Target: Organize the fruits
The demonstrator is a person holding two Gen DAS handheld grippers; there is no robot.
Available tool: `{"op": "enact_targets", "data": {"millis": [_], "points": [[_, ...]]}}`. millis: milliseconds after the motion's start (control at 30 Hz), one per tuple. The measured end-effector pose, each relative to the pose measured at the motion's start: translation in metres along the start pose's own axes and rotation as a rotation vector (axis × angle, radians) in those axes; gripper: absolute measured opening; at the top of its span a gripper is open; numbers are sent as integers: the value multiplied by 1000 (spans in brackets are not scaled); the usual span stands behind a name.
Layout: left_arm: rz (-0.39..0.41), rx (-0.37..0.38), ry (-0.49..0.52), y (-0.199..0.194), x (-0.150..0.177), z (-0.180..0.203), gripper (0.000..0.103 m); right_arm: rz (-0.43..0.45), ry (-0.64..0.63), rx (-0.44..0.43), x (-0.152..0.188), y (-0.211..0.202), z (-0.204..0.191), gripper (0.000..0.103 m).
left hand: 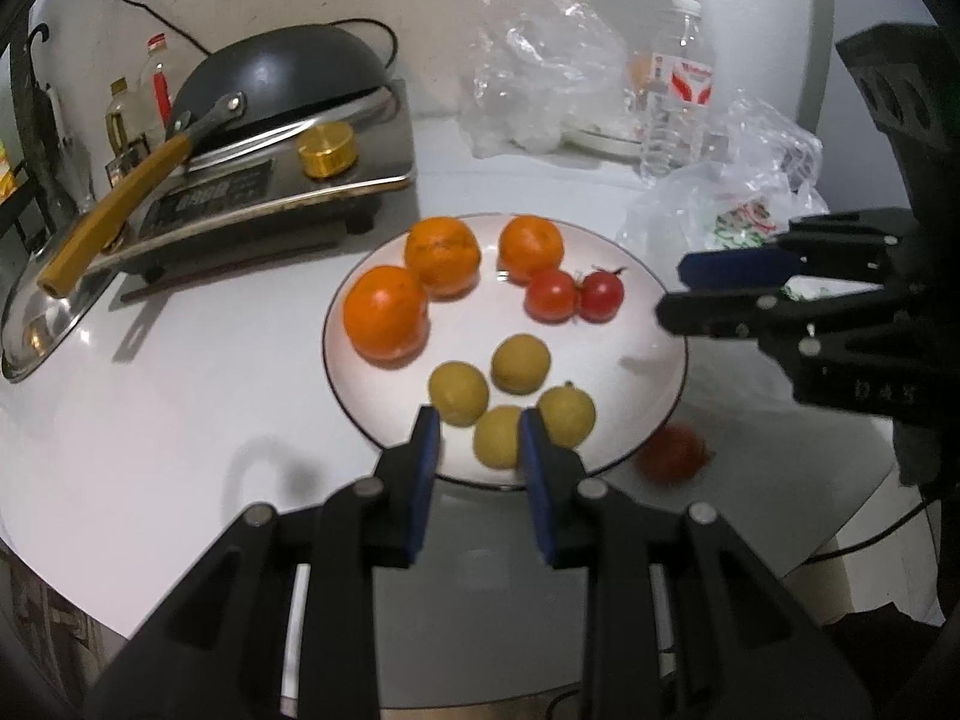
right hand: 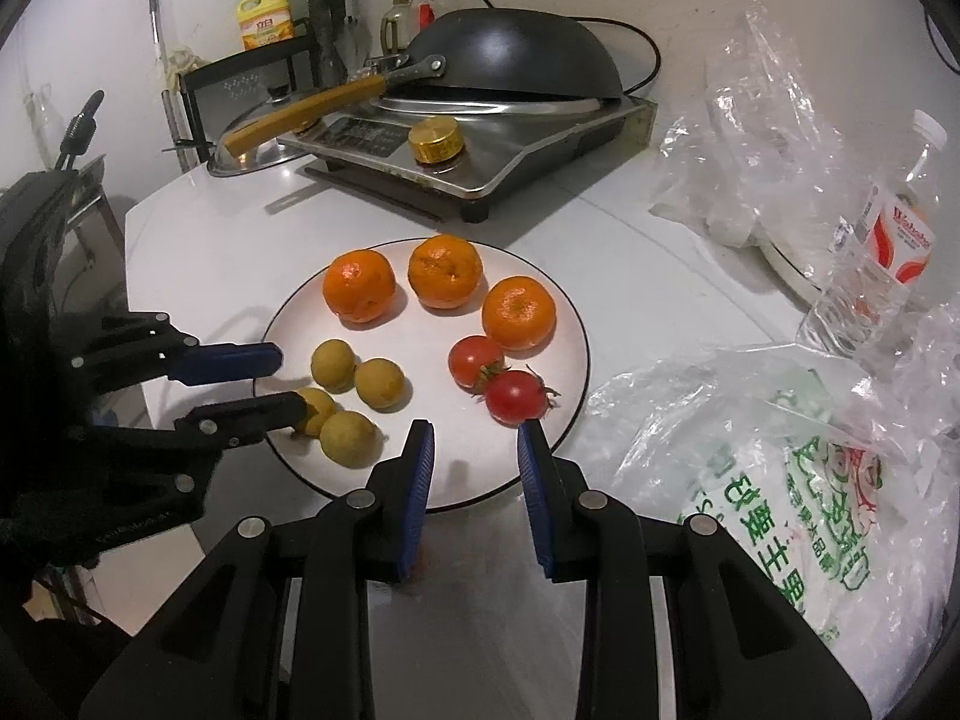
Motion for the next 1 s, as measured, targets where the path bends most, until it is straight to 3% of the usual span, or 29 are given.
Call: {"op": "enact_targets", "data": {"millis": [167,233,300,367,600,667,733,1000], "points": [[45,-11,-69,-8,1,-8,29,-1,58,11,15,-8,20,31],[49,8,-129,-11,9,-12,29,8,106,-54,23,-16,22,31],[113,-55,-198,-17,24,-18,29,27,90,-55,30,-20,8,31],[162,-64,-202,-18,33,-16,30,18,81,-63,33,-17,-2,31],[236,-123,-330,-13,60,-26,30,26,63,-70,39,-14,-23,31],[287,-170,-309,-11,62,-28,30,19,58,-73,42,-11,-26,31],[301,-160,-380,-9,65,-45,30,10,46,-75,45,-9,-29,31],[309,-186,-314,1,77,-59,30,-16,34,-76,46,5,-41,31]]}}
Point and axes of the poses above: each gripper's, at about its wrist camera, not at the fingertips, and y roughly the way its jaws point, z to its right, x to its underside, the point moved 2 cm from there along y, roughly the way its jaws point, and after that the axes turned 5 degrees about -z, right-handed, at the moved point
